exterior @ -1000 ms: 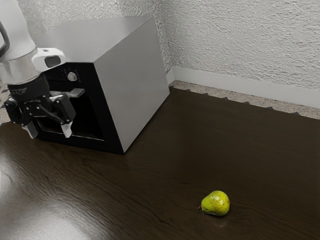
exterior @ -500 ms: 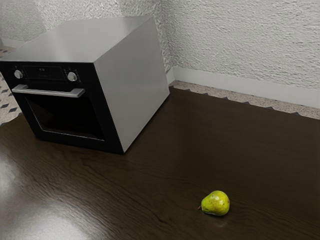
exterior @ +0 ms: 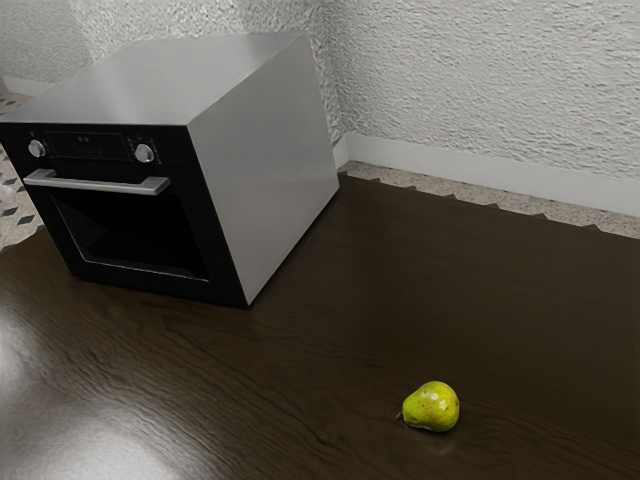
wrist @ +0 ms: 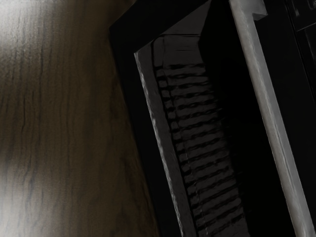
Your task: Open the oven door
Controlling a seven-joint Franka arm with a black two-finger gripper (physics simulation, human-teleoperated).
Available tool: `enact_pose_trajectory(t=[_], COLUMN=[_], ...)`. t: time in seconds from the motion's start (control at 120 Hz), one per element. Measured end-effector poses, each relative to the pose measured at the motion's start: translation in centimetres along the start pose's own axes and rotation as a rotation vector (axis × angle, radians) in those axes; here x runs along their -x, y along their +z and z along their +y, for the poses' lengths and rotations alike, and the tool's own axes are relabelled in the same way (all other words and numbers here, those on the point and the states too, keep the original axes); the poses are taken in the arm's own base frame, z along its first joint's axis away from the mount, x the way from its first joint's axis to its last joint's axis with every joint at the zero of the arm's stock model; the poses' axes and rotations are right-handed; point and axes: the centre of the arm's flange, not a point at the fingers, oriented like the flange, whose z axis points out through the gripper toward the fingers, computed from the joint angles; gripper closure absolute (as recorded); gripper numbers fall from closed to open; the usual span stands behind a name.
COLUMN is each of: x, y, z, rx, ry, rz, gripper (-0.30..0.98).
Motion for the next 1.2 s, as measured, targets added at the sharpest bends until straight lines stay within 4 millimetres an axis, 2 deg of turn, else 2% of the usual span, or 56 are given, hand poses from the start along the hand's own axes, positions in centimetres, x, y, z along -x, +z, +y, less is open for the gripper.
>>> enact_pose_trajectory(t=[0.133,0.325,0.433,0.708,0.942,1.2], x=[-1.9,-4.1,-5.2,-5.4,-5.9,-4.9], y=[4.5,7.9,8.6,12.4,13.8,16.8], z=[1.7,4.0,5.1,5.7,5.9,6.1], rx=[0.006,0.039,0.059,0.048,0.05,0.032], ry=[-0.075,-0.164,-0.195,-0.238,-0.265,-0.272], rz=[0.011,0.039,0.06,0.069,0.081,0.067], gripper=[0.0,0.0,0.0,0.0,0.0,0.0])
